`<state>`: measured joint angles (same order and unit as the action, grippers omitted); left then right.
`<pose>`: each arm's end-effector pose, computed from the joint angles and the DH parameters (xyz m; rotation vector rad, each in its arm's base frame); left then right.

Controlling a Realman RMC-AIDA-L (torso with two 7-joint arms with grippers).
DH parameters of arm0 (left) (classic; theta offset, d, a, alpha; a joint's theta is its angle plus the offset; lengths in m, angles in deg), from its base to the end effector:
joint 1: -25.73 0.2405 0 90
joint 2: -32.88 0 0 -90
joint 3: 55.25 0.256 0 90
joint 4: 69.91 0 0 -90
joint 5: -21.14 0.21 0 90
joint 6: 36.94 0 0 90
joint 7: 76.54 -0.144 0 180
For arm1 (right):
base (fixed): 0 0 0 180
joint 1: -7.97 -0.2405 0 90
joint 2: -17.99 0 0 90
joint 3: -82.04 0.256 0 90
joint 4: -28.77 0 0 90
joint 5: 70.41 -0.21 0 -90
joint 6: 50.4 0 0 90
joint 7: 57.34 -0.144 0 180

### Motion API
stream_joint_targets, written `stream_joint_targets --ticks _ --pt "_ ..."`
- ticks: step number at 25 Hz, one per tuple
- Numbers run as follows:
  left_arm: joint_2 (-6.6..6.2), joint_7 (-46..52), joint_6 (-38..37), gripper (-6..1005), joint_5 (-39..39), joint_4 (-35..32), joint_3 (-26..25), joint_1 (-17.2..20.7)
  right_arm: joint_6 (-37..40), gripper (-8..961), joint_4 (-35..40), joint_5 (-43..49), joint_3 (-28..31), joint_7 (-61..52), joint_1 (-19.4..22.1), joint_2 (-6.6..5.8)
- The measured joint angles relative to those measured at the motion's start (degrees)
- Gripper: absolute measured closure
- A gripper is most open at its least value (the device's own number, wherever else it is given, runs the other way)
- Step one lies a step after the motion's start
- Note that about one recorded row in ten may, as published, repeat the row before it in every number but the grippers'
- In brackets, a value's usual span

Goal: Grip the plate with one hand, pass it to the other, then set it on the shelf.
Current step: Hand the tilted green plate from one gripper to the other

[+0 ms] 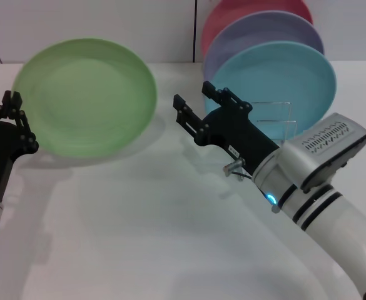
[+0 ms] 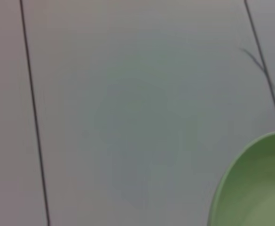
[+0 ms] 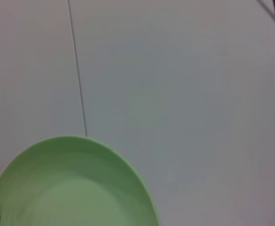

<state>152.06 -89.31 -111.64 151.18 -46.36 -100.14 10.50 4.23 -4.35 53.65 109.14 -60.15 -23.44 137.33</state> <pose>-0.2987 0.2918 -0.0242 -1.5448 -0.2712 -0.6717 0.1886 0.3316 -0.1162 -2.0360 0.5220 0.9435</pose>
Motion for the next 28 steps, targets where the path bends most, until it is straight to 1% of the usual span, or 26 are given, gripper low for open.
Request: stream_joint_targets --ticks 4,7,12,14,19,27,28 --pt "0.0 -0.11 0.07 966 -3.46 0.2 0.95 0.04 -1.48 319 0.67 0.14 0.03 0.0 -1.75 0.0" --pt "0.0 -0.14 0.08 966 -4.52 0.24 1.28 0.13 -1.81 319 0.89 0.15 0.05 0.0 -2.41 0.01" --pt "0.0 -1.26 0.07 966 -4.89 0.57 1.69 0.5 -3.3 319 0.97 0.18 0.06 0.0 -3.84 0.01" --pt "0.0 -3.65 -0.1 966 -4.91 1.79 2.4 1.06 -4.5 320 0.96 0.2 0.06 0.0 -4.6 0.01" --pt "0.0 -7.17 0.02 966 -5.79 3.59 3.36 1.74 -6.17 320 0.9 0.22 0.06 0.0 -5.63 0.07" --pt "0.0 -7.46 -0.03 966 -8.2 4.56 4.41 2.25 -8.11 320 0.91 0.22 0.05 0.0 -6.61 0.17" --pt "0.0 -7.48 -0.18 966 -9.71 4.72 5.24 2.31 -8.55 320 0.94 0.22 0.06 0.0 -6.88 0.17"
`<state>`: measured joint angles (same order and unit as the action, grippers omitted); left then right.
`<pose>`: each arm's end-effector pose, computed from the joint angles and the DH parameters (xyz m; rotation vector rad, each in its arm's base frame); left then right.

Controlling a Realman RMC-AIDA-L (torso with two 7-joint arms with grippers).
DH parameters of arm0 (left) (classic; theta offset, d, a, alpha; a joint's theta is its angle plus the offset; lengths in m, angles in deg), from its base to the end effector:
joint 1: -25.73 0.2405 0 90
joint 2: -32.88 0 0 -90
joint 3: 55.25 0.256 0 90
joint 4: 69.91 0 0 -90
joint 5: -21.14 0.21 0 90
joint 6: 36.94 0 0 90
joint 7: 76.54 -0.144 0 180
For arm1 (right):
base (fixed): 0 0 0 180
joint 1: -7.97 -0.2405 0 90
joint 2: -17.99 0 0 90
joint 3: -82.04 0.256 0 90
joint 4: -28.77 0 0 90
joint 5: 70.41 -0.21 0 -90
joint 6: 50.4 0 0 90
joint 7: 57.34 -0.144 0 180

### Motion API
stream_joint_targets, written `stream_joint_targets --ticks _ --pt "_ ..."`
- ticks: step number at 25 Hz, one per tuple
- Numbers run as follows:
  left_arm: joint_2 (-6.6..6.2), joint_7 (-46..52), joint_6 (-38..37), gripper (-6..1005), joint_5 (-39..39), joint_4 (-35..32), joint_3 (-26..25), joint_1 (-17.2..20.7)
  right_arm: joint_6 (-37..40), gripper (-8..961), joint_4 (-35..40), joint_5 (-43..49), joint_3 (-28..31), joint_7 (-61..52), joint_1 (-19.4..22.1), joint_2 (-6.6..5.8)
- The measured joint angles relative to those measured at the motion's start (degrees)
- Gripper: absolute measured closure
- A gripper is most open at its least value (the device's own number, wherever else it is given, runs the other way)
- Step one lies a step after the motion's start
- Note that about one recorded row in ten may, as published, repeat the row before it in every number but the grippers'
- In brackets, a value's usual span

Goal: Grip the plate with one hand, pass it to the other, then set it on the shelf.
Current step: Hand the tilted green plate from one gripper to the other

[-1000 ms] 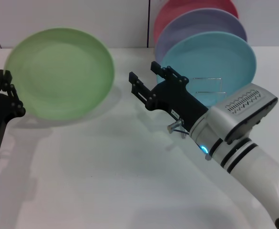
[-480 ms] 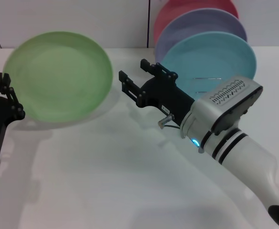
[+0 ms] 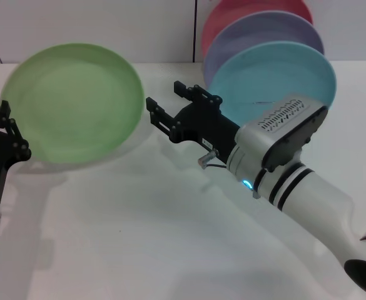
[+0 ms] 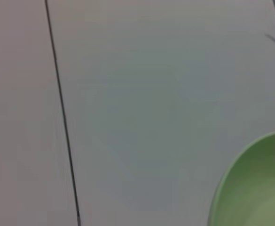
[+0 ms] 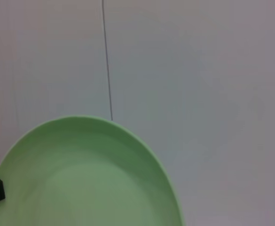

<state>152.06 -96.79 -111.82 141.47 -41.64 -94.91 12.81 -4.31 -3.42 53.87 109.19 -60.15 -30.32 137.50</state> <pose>-0.2998 0.2808 -0.0279 -1.4765 -0.3030 -0.6091 0.1661 0.3531 -0.1315 -2.1613 0.4762 0.8428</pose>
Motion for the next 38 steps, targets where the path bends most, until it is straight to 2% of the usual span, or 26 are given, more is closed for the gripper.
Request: stream_joint_targets --ticks 8,38 --pt "0.0 -2.19 -0.65 966 -3.17 1.49 2.75 0.63 -2.25 318 0.21 0.0 0.0 0.0 -2.03 0.05" --pt "0.0 -2.25 -1.75 967 -4.85 2.97 4.41 1.81 -4.99 319 1.88 -0.11 0.89 0.09 -5.68 0.19"
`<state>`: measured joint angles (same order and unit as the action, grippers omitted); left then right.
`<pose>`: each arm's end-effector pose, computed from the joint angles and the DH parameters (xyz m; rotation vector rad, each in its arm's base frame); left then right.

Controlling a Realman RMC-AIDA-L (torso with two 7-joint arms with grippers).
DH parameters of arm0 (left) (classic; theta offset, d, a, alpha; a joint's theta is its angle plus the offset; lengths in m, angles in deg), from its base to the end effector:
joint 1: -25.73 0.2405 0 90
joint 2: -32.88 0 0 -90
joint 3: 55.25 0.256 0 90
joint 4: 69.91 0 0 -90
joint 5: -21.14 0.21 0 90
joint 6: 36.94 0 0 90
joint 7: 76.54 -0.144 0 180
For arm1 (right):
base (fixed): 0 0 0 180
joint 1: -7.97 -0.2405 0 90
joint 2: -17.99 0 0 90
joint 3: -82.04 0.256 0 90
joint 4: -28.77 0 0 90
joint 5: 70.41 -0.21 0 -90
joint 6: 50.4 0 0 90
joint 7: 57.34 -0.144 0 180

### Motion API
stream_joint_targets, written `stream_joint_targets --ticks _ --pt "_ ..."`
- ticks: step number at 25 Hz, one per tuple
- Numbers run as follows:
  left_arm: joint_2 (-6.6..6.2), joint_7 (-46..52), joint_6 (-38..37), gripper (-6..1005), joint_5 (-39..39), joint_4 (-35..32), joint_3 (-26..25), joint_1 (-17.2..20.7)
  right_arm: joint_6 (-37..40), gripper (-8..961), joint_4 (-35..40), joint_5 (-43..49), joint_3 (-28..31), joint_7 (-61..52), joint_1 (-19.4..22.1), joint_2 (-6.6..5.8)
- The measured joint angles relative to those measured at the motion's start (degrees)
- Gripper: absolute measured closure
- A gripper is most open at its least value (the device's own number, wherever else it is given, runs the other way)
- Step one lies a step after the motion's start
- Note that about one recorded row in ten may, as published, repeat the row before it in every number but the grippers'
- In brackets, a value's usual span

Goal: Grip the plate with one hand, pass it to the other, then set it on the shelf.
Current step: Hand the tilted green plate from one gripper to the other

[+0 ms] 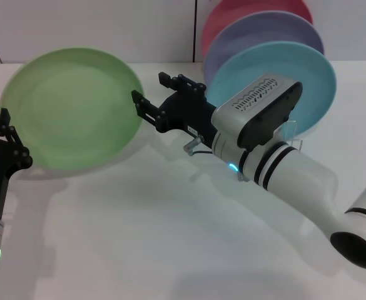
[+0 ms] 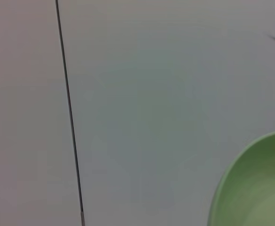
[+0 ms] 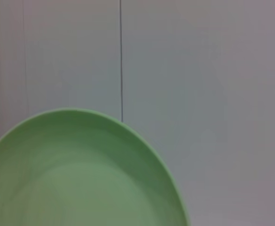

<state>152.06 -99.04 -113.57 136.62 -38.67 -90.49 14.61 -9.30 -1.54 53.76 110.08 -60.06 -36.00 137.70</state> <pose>-0.2965 0.2681 -0.0335 -1.4517 -0.3331 -0.6169 0.1478 0.3736 -0.1358 -2.2148 0.4197 0.7745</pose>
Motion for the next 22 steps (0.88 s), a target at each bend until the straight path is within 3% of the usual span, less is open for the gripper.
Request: stream_joint_targets --ticks 7,22 --pt "0.0 0.3 -0.01 967 0.02 -0.01 0.44 -0.11 -0.87 317 0.76 -0.14 -0.01 -0.24 -0.47 0.08" --pt "0.0 0.41 0.0 967 0.01 0.06 0.79 -0.42 -1.44 413 0.86 0.0 -0.02 -0.45 -0.5 0.17"
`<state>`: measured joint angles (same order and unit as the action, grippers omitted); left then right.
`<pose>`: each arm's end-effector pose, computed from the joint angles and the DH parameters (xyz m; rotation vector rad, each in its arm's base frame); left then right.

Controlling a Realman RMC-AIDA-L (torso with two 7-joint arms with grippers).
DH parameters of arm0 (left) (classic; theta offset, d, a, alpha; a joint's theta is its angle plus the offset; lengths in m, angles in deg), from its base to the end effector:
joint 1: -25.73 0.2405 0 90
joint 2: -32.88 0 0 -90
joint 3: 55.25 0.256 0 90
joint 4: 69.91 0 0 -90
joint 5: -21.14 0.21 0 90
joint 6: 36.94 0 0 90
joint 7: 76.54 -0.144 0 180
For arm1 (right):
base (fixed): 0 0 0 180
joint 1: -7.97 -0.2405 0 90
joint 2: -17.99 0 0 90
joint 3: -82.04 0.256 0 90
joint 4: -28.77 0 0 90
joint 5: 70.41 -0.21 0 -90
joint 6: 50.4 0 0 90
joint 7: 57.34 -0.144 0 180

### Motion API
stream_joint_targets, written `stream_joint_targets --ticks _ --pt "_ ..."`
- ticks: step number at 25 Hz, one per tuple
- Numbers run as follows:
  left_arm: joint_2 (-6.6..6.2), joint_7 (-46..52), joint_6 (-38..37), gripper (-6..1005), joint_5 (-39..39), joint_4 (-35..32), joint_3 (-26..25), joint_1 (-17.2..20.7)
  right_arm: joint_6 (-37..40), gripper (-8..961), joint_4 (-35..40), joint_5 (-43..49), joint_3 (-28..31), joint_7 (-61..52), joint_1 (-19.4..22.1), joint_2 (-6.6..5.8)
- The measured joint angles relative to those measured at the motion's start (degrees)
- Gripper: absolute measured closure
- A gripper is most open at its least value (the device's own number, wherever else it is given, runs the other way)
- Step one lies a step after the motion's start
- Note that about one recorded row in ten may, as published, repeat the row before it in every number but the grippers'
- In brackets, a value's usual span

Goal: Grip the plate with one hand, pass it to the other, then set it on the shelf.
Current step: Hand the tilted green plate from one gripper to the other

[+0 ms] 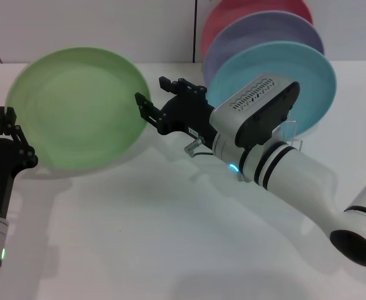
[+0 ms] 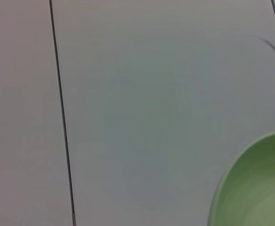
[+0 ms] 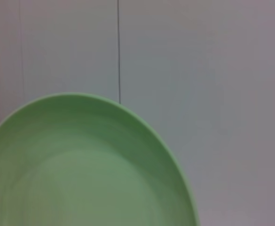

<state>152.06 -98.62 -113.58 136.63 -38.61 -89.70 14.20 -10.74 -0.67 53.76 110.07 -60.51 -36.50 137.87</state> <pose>-0.2932 0.2689 -0.0360 -1.4661 -0.3311 -0.6324 0.1510 0.3757 -0.1377 -2.2244 0.4314 0.7413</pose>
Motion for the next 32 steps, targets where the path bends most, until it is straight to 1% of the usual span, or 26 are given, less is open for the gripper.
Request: stream_joint_targets --ticks 4,14,32 --pt "0.0 -0.16 0.0 967 0.0 0.16 0.01 -0.05 0.0 439 -0.05 -0.13 0.0 -0.02 -0.05 0.0" --pt "0.0 -0.3 0.25 967 0.0 0.5 0.0 -0.07 -1.08 638 -1.03 -0.34 -0.01 -0.13 -0.09 0.0" --pt "0.0 -0.33 0.62 967 -0.49 0.59 0.07 -0.38 -1.1 805 -1.71 -0.39 0.0 -0.17 0.51 0.0"
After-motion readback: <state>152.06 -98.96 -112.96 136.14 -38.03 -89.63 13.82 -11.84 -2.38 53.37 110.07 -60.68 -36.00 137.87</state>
